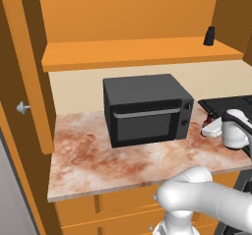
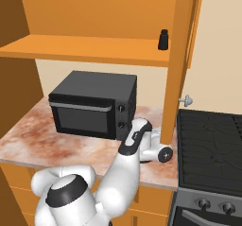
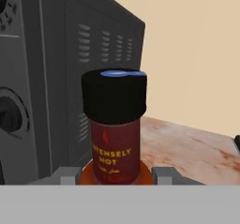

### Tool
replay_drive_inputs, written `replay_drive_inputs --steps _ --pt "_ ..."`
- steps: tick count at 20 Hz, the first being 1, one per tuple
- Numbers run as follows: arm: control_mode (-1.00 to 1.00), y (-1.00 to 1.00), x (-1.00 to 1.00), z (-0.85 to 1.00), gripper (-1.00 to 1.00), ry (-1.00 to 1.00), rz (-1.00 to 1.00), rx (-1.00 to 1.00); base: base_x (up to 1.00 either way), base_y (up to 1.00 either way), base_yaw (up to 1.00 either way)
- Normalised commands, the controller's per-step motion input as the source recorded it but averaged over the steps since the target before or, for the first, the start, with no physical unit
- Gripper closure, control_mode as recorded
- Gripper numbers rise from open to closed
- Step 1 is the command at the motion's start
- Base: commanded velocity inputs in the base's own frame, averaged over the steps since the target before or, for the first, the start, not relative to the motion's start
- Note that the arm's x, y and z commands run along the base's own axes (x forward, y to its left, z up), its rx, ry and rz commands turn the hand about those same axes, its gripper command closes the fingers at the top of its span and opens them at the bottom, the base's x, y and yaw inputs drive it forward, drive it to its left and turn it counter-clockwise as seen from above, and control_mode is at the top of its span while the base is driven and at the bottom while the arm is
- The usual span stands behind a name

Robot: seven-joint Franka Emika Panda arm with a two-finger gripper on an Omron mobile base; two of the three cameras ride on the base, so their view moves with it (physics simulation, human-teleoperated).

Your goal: Take 2 condiments from the cabinet and move them on the counter near the stove.Make sure the condiments are lined up with each other, next to each other.

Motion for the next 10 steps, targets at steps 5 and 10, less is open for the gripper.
replay_drive_inputs --steps 5,10 --pt "-1.00 -0.04 0.10 -0.12 1.00 0.00 0.00 0.00 0.00 0.00 0.00" --pt "-1.00 -0.01 0.11 -0.20 1.00 0.02 0.00 0.00 0.00 0.00 0.00"
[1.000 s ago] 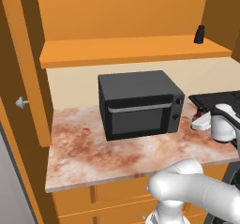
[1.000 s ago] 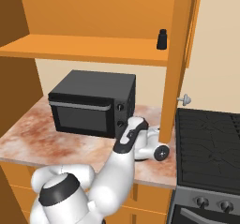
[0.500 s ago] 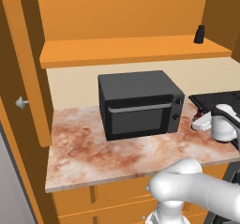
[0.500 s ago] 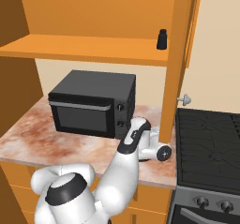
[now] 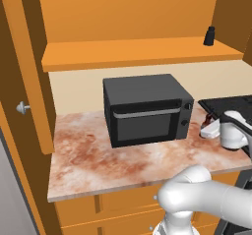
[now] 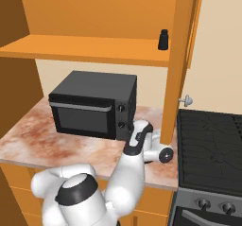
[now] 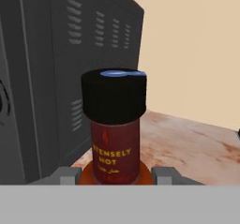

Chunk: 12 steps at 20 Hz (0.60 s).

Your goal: Take 2 condiments from the cabinet and move them on the counter near the stove.Make sure the condiments are lined up with each other, next to each other.

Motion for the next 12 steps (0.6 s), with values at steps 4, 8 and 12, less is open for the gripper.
replay_drive_inputs --steps 4,8,12 --pt "-1.00 0.00 0.13 -0.24 1.00 0.05 0.00 0.00 0.00 0.00 0.00" --pt "-1.00 -0.03 0.10 -0.23 1.00 0.03 0.00 0.00 0.00 0.00 0.00" --pt "-1.00 -0.07 0.06 -0.25 1.00 0.01 0.01 0.00 0.00 0.00 0.00"
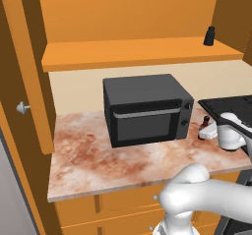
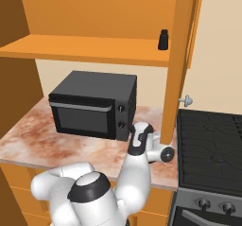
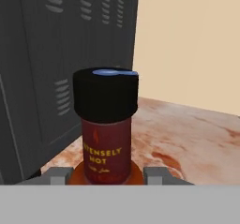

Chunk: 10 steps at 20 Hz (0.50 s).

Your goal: Take 2 condiments from the cabinet and move them on the counter near the stove.Make sure the condiments are lined up with each other, next to each other.

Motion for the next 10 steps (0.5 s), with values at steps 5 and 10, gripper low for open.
replay_drive_inputs --steps 5,10 --pt "-1.00 -0.07 0.05 -0.27 1.00 0.01 0.01 0.00 0.00 0.00 0.00" --pt "-1.00 -0.01 0.01 -0.24 -1.00 0.00 0.03 0.00 0.00 0.00 0.00"
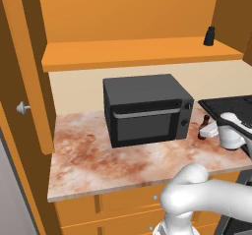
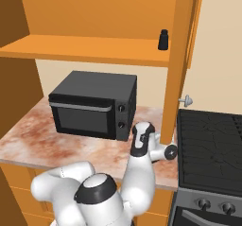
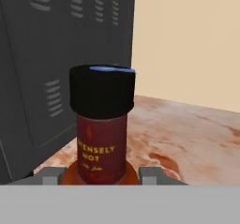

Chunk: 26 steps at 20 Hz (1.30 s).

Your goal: Take 2 condiments from the cabinet and move them on the counter near the stove.Make sure the condiments are lined up with each other, next to each other.

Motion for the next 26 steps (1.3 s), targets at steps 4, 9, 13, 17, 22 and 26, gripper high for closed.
replay_drive_inputs --steps 4,9,13,17,22,26 --pt "-1.00 0.00 -0.19 0.00 -1.00 -0.01 0.01 0.00 0.00 0.00 0.00" --pt "-1.00 0.00 -0.19 0.03 -1.00 0.00 0.00 0.00 0.00 0.00 0.00" --pt "-1.00 0.00 -0.11 0.15 -1.00 0.00 0.00 0.00 0.00 0.00 0.00" --pt "-1.00 0.00 -0.01 0.34 -1.00 0.00 0.00 -0.02 0.00 0.00 0.00" --pt "-1.00 0.00 -0.16 0.44 -1.00 -0.02 0.00 -0.04 0.00 0.00 0.00" --pt "-1.00 0.01 -0.31 0.43 -1.00 -0.03 0.00 -0.02 0.00 0.00 0.00"
